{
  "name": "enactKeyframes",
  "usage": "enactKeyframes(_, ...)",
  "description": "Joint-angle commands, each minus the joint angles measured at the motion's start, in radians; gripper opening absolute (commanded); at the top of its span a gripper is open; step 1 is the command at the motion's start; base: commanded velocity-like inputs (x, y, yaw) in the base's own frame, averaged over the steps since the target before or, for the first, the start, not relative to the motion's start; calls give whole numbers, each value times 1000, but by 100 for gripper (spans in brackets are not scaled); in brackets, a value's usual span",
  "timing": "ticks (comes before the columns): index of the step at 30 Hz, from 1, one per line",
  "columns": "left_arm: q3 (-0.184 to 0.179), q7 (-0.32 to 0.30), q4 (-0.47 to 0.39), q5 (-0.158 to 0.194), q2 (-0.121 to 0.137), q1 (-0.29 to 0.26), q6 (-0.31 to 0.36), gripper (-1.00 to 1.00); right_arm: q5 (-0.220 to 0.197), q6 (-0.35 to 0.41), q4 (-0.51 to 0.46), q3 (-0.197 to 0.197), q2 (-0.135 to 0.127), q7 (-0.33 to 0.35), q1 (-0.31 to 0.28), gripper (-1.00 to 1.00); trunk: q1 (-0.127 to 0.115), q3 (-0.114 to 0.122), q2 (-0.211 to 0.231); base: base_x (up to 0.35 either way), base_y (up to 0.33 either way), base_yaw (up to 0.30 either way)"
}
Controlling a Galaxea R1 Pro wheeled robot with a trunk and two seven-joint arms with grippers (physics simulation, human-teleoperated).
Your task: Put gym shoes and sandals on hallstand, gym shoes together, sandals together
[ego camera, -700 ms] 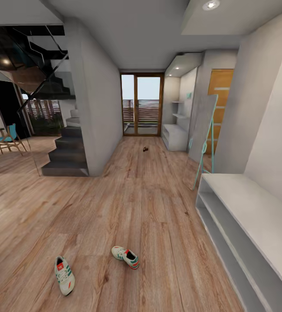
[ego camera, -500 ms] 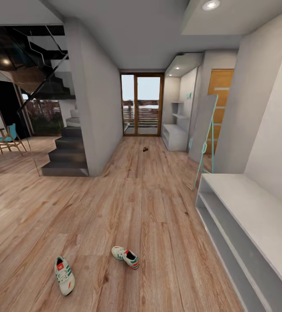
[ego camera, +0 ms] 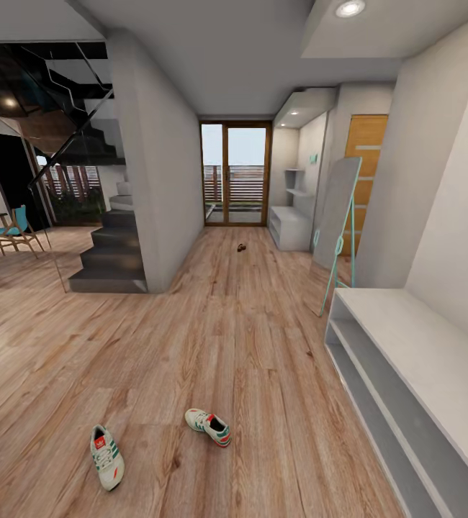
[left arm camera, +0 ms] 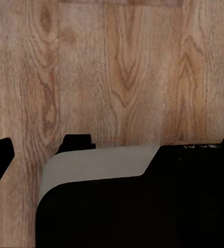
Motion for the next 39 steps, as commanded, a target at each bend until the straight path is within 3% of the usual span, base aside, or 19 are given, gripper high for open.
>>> enactKeyframes(1,0,0,-5,0,0,-6,-9,100,-1,-8,-6,-1,-1,-1,0,100,0,-1,0,0,0,0)
enactKeyframes(11,0,1,-62,-1,0,-36,-65,100,-1,-38,-62,-1,-1,0,0,100,0,-1,0,5,0,0)
enactKeyframes(12,0,1,-251,-1,0,-36,-128,100,-1,-38,-121,-1,-1,-1,0,100,0,-1,0,200,-41,0)
enactKeyframes(19,0,1,-251,-1,0,-36,-128,100,-1,-38,-121,-1,0,-1,0,100,0,-1,0,279,-79,40)
enactKeyframes(30,0,1,-251,-1,0,-36,-128,100,1,-38,-121,-1,2,-1,0,100,0,-1,0,328,-42,217)
enactKeyframes(39,0,1,-251,-1,0,-36,-128,100,1,-38,-121,-1,2,-1,0,100,0,-1,0,344,-2,23)
